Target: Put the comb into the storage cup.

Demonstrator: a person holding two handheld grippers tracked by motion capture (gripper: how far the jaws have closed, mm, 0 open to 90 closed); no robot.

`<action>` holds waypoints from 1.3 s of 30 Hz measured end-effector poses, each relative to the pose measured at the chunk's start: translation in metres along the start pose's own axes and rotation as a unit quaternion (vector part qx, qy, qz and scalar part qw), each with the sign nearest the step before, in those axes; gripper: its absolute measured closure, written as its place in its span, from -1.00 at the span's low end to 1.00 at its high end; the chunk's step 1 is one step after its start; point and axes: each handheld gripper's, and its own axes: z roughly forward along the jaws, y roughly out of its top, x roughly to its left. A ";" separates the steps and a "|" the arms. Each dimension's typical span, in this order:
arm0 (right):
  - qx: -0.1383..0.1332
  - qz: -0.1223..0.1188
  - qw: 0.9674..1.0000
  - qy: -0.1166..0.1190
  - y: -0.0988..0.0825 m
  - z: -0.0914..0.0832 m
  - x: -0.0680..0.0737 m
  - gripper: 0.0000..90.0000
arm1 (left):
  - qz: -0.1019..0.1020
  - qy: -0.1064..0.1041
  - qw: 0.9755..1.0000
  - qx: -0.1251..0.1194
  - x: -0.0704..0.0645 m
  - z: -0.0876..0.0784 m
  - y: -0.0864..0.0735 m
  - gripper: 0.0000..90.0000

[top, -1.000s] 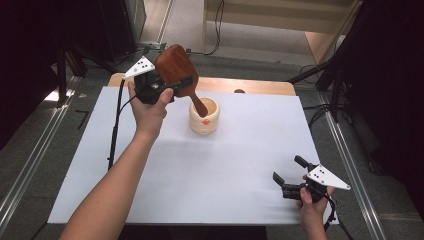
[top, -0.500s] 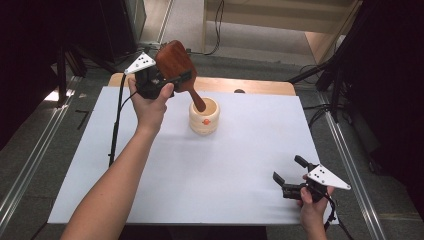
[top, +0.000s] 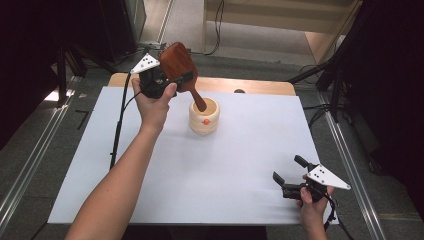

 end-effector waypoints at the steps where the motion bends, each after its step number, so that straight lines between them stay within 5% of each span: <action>1: 0.000 0.000 1.000 0.000 0.000 0.000 0.000 -1.00 | 0.000 0.000 1.000 0.001 0.000 0.001 -0.001 0.21; 39: 0.001 0.003 1.000 0.002 0.000 0.001 0.000 -1.00 | -0.002 0.024 0.999 0.031 0.001 0.029 -0.037 0.20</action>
